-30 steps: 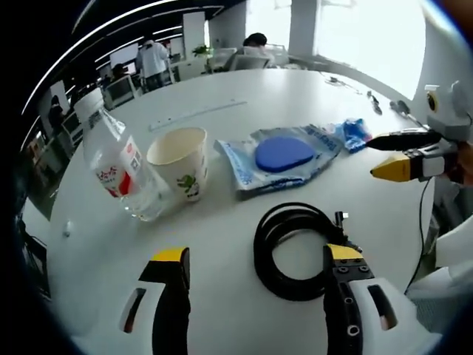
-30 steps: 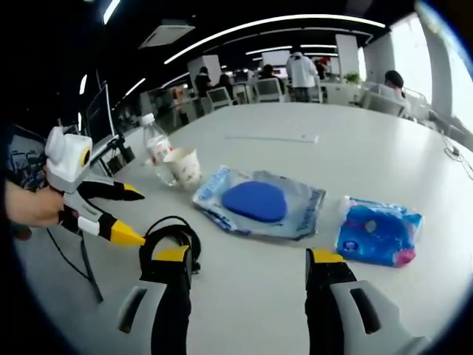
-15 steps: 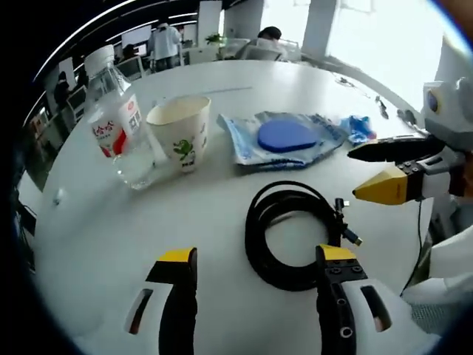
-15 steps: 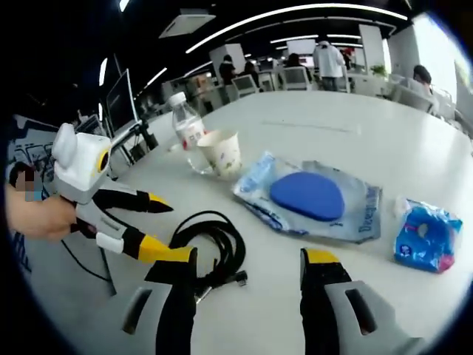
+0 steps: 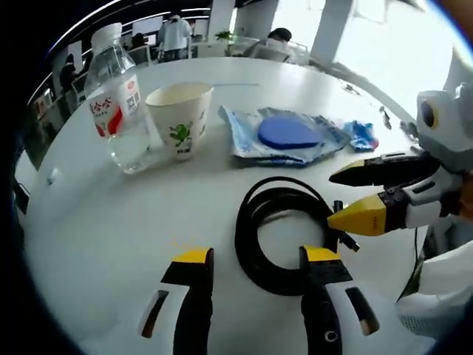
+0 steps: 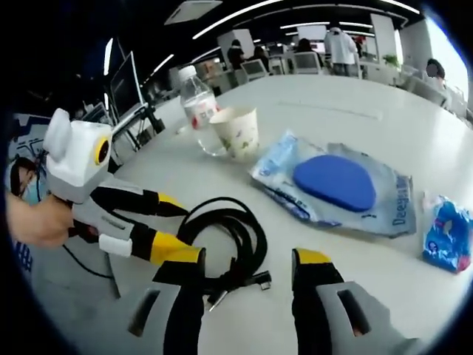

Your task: Arrange the tabletop items into an orderly group along one side of the table until the central work area is clear of visible clutter.

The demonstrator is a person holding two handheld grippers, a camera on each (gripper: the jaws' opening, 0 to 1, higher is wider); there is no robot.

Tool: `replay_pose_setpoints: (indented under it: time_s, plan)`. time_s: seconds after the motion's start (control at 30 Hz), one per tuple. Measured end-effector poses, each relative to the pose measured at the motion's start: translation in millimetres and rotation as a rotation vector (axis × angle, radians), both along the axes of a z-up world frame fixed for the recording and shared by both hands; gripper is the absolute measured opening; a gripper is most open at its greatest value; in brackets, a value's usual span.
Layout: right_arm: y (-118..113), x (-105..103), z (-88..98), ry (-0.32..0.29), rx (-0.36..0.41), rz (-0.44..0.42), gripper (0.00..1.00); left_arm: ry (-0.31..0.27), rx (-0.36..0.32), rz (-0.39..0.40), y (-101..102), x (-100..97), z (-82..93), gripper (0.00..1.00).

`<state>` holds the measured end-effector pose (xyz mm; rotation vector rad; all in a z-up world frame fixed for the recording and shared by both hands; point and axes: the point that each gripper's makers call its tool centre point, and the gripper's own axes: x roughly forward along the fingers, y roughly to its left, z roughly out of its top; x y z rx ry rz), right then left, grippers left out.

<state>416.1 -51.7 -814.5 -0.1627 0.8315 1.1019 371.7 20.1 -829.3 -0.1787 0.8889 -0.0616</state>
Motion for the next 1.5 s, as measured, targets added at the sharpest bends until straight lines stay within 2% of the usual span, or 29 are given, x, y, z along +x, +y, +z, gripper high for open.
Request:
replay_pose_setpoints:
  time_s: [0.07, 0.2, 0.37, 0.53, 0.6, 0.7, 0.73, 0.77, 0.8, 0.83, 0.9, 0.97, 1.17, 1.33, 1.5]
  plan:
    - [0.3, -0.9, -1.5, 0.004, -0.006, 0.002, 0.37, 0.002, 0.002, 0.002, 0.5, -0.1, -0.2, 0.35]
    - [1.6, -6.0, -7.9, 0.042, -0.013, 0.016, 0.23, 0.006, -0.015, 0.012, -0.5, 0.1, -1.8, 0.26]
    - [1.0, -6.0, -14.1, 0.055, -0.034, 0.008, 0.22, 0.001, -0.026, 0.020, -0.8, 2.8, -4.4, 0.20]
    - [1.6, -3.2, -17.8, 0.065, -0.048, 0.014, 0.18, 0.012, 0.002, 0.047, 5.8, 2.8, -5.3, 0.11]
    - [4.5, -2.6, -18.1, 0.068, -0.052, 0.028, 0.16, 0.020, -0.019, 0.082, 8.7, 2.5, -5.8, 0.08]
    - [4.8, -1.9, -17.8, 0.135, -0.034, -0.008, 0.12, 0.024, -0.033, 0.104, 10.2, 2.7, -5.4, 0.03]
    - [4.6, -1.4, -17.3, 0.138, -0.030, -0.012, 0.11, 0.012, -0.080, 0.139, 7.2, 4.9, -2.8, 0.02]
    - [3.1, -0.8, -16.2, 0.136, -0.028, -0.014, 0.07, 0.023, -0.087, 0.147, 8.2, 3.5, -3.5, 0.01]
    - [3.5, -3.6, -13.3, 0.160, -0.013, -0.021, 0.04, -0.003, -0.121, 0.153, 5.9, 7.1, 0.1, 0.01]
    - [2.0, -3.3, -14.7, 0.155, -0.027, -0.031, 0.04, 0.028, -0.114, 0.149, 6.1, 2.9, -1.9, 0.01]
    - [3.0, -5.7, -14.6, 0.126, -0.030, 0.000, 0.03, 0.021, -0.094, 0.130, 4.9, 3.4, -0.3, 0.00]
    - [1.6, -4.6, -14.0, 0.141, -0.027, -0.023, 0.03, 0.020, -0.107, 0.135, 3.8, 3.6, 1.1, 0.00]
    - [-5.3, -3.2, -0.9, 0.163, 0.007, -0.052, 0.02, 0.000, -0.125, 0.106, -2.9, 4.7, 15.0, 0.00]
    - [-16.1, 3.8, 18.2, 0.139, 0.033, -0.067, 0.01, -0.017, -0.139, 0.077, -14.7, 11.4, 25.8, 0.00]
    - [-34.3, 15.0, 34.1, 0.106, 0.053, -0.101, 0.01, -0.044, -0.154, 0.034, -34.7, 21.5, 38.5, 0.00]
